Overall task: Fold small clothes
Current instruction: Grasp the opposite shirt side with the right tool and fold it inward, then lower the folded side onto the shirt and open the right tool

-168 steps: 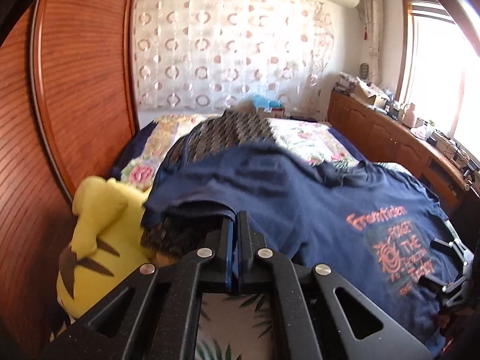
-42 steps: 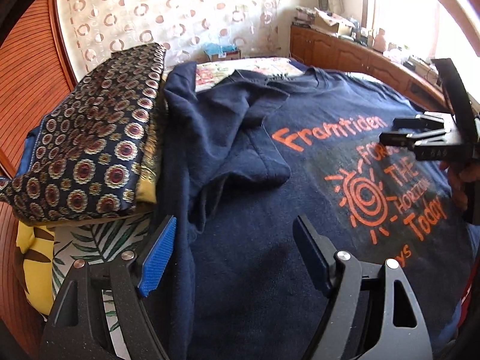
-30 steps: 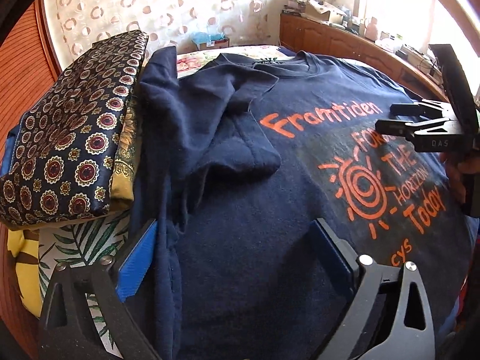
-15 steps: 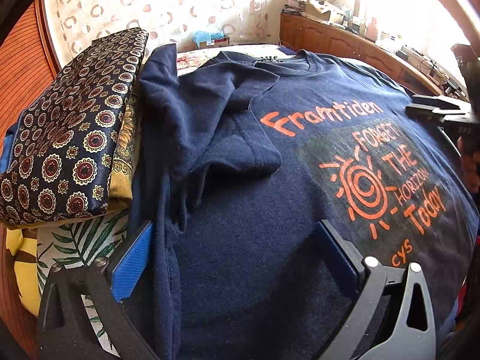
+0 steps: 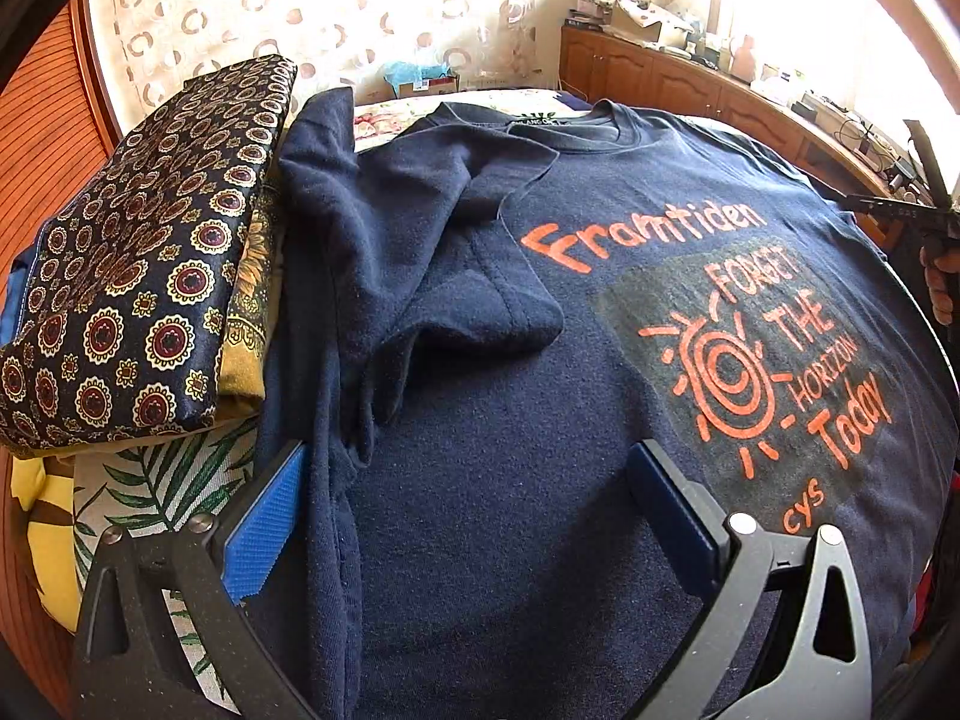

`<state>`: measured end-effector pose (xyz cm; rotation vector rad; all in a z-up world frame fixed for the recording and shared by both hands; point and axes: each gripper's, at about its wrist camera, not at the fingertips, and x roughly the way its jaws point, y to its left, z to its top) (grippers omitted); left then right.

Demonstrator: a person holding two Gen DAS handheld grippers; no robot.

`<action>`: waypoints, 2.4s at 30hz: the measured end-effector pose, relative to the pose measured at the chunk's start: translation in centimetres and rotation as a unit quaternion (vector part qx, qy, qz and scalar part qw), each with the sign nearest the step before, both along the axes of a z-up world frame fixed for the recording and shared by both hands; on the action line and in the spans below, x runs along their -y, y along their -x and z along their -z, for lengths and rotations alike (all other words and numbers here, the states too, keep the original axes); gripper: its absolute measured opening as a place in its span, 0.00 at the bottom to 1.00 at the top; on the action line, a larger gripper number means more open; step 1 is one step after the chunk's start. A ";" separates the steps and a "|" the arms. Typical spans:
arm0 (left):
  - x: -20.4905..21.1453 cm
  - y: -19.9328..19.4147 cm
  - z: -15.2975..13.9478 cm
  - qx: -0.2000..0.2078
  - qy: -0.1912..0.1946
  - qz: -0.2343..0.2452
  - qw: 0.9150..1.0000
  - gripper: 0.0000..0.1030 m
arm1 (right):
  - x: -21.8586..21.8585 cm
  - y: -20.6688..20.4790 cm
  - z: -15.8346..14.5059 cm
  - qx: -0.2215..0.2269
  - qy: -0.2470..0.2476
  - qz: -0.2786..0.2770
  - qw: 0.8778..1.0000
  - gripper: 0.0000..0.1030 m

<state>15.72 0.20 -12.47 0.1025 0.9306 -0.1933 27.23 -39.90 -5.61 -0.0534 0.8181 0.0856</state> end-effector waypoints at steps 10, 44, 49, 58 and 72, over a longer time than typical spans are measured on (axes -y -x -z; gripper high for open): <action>0.0 0.0 0.0 0.000 0.000 0.000 1.000 1.00 | 0.7 -3.0 0.6 -0.019 -0.031 -0.002 0.999 0.45; 0.0 0.0 0.0 0.000 0.001 -0.001 1.000 1.00 | -14.9 1.9 -6.6 0.058 0.017 -0.179 0.982 0.34; 0.0 0.0 0.0 0.001 0.001 -0.001 1.000 1.00 | -15.2 2.2 -6.0 0.042 0.030 -0.166 0.985 0.34; 0.0 0.0 0.0 0.001 0.001 -0.001 1.000 1.00 | -15.8 6.0 -0.9 -0.002 0.020 -0.194 0.981 0.34; 0.0 0.0 0.1 0.001 0.001 -0.001 1.000 1.00 | -15.5 8.5 1.4 0.005 0.057 -0.188 0.981 0.33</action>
